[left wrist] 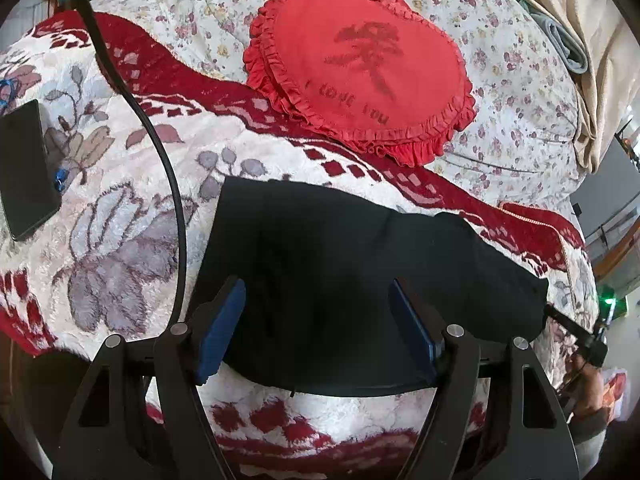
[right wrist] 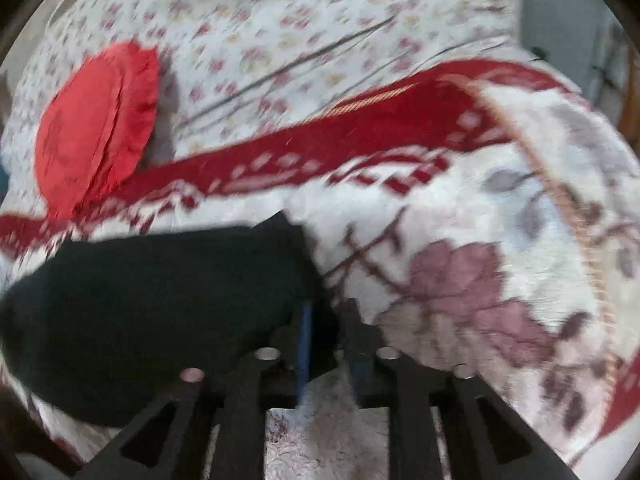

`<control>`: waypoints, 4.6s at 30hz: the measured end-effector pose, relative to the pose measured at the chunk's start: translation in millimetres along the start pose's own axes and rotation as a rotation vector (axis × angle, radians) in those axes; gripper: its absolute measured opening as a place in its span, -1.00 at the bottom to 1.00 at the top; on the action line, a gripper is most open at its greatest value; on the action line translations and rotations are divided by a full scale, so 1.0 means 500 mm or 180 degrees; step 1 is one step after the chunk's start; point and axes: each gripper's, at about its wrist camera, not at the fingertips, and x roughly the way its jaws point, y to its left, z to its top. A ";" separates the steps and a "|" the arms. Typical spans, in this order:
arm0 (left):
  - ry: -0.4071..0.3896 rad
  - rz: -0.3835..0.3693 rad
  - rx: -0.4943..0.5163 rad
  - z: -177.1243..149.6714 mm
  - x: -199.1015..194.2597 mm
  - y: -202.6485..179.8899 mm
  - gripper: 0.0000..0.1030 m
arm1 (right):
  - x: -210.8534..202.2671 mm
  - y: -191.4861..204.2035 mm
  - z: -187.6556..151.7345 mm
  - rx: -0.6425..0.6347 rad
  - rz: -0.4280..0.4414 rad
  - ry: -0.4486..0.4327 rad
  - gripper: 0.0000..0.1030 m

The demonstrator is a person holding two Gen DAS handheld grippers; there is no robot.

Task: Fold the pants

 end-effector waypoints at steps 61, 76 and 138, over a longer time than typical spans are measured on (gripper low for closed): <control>-0.0155 0.0443 0.0354 -0.040 0.038 -0.049 0.45 | -0.020 0.300 -0.142 -0.0740 0.1381 0.0233 -0.25; -0.0042 0.0539 0.0512 -0.049 0.078 -0.069 0.45 | -0.010 0.291 -0.099 -0.0677 0.1299 0.0177 -0.20; -0.0016 -0.0123 0.1646 -0.035 0.216 -0.458 0.45 | -0.041 0.031 -0.126 0.0095 0.0972 0.0176 -0.02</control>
